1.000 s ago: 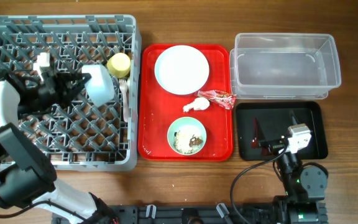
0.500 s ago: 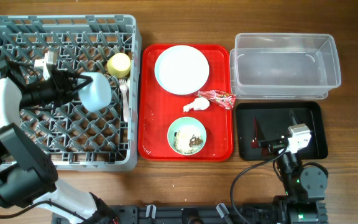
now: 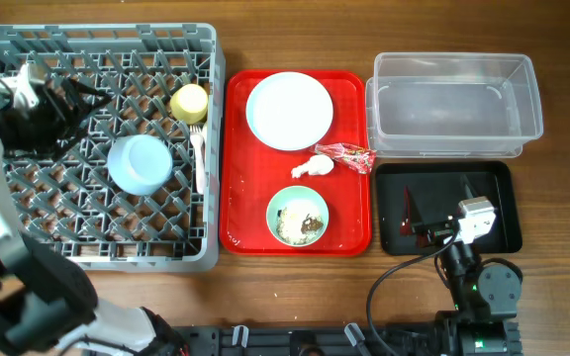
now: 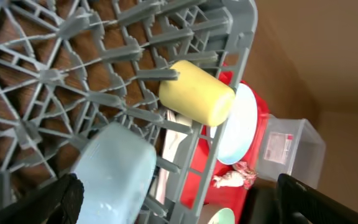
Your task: Sort waste into correct bins and load items into the dishwasher rack
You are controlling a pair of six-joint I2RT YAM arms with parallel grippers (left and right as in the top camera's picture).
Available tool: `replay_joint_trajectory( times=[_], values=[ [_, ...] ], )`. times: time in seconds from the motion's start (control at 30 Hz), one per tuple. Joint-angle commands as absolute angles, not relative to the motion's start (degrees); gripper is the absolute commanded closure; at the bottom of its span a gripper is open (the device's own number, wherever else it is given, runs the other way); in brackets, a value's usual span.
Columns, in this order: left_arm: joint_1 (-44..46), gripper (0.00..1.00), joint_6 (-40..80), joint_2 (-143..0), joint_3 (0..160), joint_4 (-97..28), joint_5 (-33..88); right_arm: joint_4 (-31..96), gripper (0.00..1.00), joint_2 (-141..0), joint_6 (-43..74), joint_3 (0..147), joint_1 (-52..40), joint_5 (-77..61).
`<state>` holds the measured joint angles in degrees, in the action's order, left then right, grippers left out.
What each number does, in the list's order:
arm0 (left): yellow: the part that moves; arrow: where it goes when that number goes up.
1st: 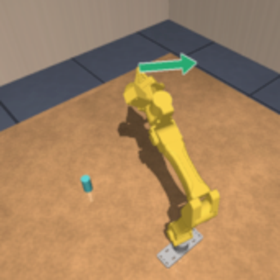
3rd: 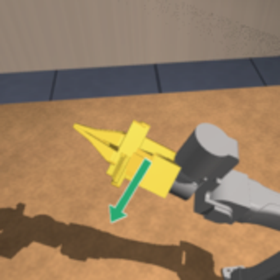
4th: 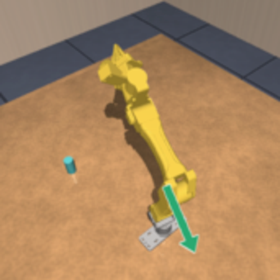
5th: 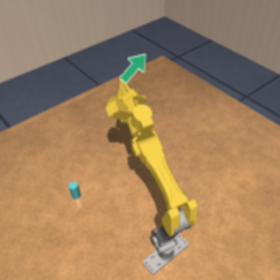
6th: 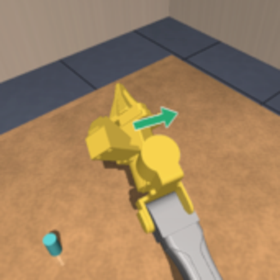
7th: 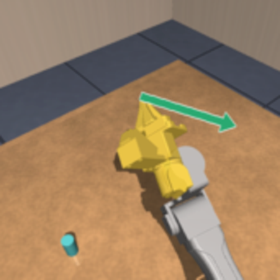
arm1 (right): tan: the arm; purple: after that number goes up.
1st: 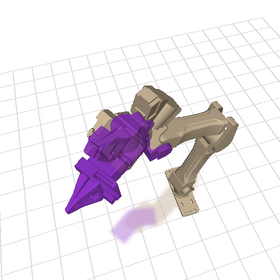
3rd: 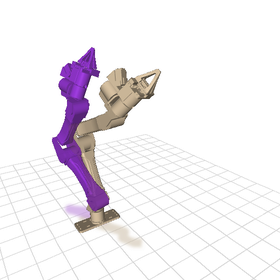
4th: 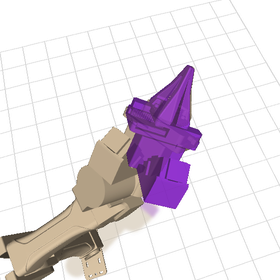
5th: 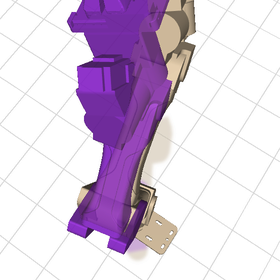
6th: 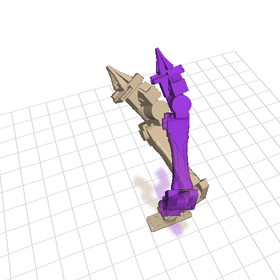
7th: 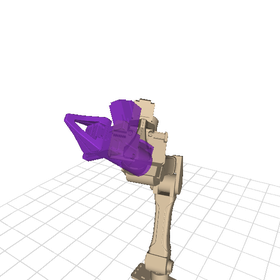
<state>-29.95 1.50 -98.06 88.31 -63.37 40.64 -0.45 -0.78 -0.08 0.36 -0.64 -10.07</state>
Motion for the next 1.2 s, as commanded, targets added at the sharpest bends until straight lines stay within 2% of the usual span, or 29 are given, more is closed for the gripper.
replay_joint_trajectory(
  times=[0.0, 0.13, 0.4, 0.57, 0.67, 0.8, 0.97, 1.03, 1.07, 1.13, 1.17],
  values=[
    [-23.0, 0.0, 6.94, -89.12, 89.86, -63.51, 31.66, -0.73, 0.01, -0.43, 0.14, 0.3, -0.47, -9.74],
    [-8.03, 0.0, 6.92, -84.31, 89.86, -63.61, 31.38, -0.73, 0.0, -0.43, 0.14, 0.3, -0.47, -9.74],
    [16.16, 0.0, 6.94, -89.08, 88.12, -65.76, 30.37, -0.73, 0.0, -0.43, 0.14, 0.3, -0.47, -9.74],
    [32.38, 0.0, 21.23, -90.52, 78.04, -60.49, 12.16, -0.73, 0.0, -0.43, 0.14, 0.3, -0.47, -9.74],
    [39.42, 0.0, 25.74, -92.36, 74.91, -55.68, 7.6, -0.73, 0.0, -0.43, 0.14, 0.3, -0.47, -9.74],
    [41.25, 0.02, 29.23, -93.03, 74.87, -48.6, 2.17, -0.71, 0.0, -0.43, 0.16, 0.3, -0.47, -9.74],
    [34.46, 0.07, 28.75, -94.28, 79.66, -40.56, 8.69, -0.73, 0.0, -0.43, 0.12, 0.3, -0.47, -9.74],
    [33.52, 0.17, 28.8, -95.92, 79.72, -34.35, 7.88, -0.73, 0.0, -0.43, 0.14, 0.3, -0.47, -9.74],
    [33.63, 0.27, 28.82, -97.54, 79.72, -31.7, 4.25, -0.71, 0.0, -0.43, 0.14, 0.3, -0.47, -9.74],
    [33.63, 0.32, 28.82, -99.79, 79.72, -29.17, 0.38, -0.73, 0.0, -0.43, 0.14, 0.3, -0.47, -9.74],
    [33.63, 0.3, 28.8, -101.12, 79.72, -28.21, -1.04, -0.73, 0.0, -0.43, 0.14, 0.3, -0.47, -9.74]
  ],
)
